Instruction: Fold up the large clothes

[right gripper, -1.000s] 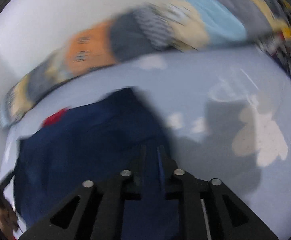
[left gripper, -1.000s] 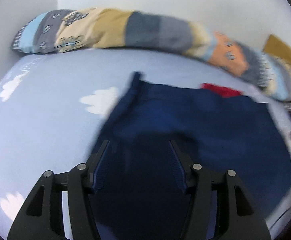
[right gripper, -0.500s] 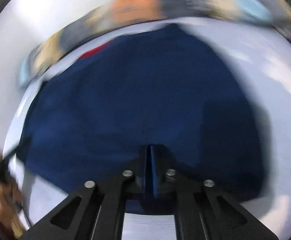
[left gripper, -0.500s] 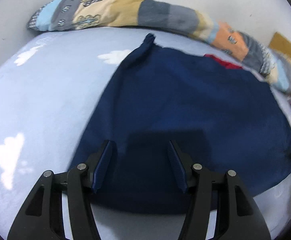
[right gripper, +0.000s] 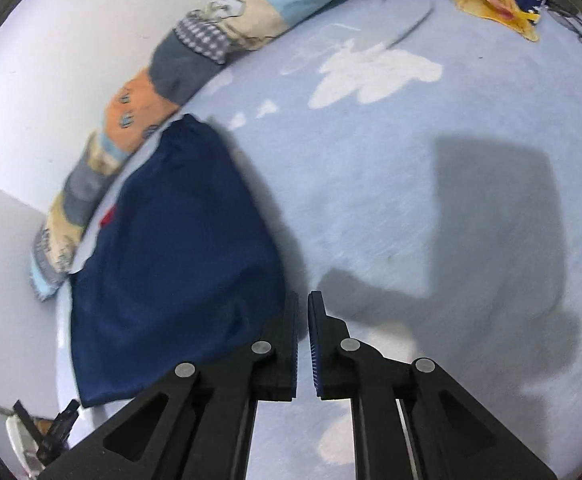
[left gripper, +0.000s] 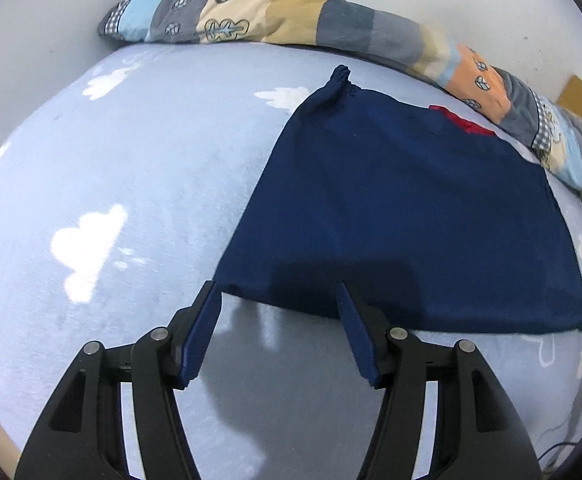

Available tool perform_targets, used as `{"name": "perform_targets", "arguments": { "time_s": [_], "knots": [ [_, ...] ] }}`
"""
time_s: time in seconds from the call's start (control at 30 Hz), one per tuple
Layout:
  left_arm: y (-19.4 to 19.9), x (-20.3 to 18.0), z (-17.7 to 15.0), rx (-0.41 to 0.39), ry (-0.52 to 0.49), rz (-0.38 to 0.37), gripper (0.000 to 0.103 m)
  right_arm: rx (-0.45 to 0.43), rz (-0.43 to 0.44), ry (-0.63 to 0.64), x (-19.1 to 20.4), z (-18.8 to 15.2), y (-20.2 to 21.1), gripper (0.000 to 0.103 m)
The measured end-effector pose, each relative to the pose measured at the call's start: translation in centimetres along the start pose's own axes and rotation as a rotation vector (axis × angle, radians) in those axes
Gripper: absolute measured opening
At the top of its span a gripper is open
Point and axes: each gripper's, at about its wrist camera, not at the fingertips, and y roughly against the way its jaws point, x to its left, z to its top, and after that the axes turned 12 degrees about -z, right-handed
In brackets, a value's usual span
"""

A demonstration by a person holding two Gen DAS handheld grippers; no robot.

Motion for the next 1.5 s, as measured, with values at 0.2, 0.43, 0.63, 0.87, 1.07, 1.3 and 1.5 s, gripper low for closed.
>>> {"name": "perform_targets", "arguments": {
  "time_s": [0.2, 0.43, 0.63, 0.87, 1.07, 1.3, 1.5],
  "knots": [
    [0.6, 0.2, 0.5, -0.016, -0.004, -0.007, 0.059, 0.039, 0.054, 0.045, 1.0, -0.5, -1.6, 0.009],
    [-0.1, -0.5, 0.5, -0.004, -0.017, -0.02, 0.059, 0.048, -0.047, 0.082, 0.5, 0.4, -2.1, 0.04],
    [-0.5, -2.3, 0.4, 0.007, -0.06, -0.023, 0.059, 0.094, 0.068, 0.092, 0.1, -0.5, -2.7, 0.035],
    [-0.6, -3.5, 0.2, 0.015, -0.12, -0.019, 0.059, 0.044, -0.075, 0.265, 2.2, -1.0, -2.2, 0.008],
    [-1.2, -2.7, 0.1, 0.038, -0.113, 0.0, 0.059, -0.266, -0.659, 0.805, 6.8, -4.1, -1.5, 0.0],
    [-1.2, -2.6, 0.2, 0.018, -0.099, -0.014, 0.059, -0.136, -0.081, 0.33, 2.3, -0.5, 1.9, 0.007],
    [-2.4, -2.8, -0.3, 0.057, -0.156, -0.012, 0.063, 0.035, -0.001, 0.364, 4.8, -1.6, -1.7, 0.0]
  ]
}}
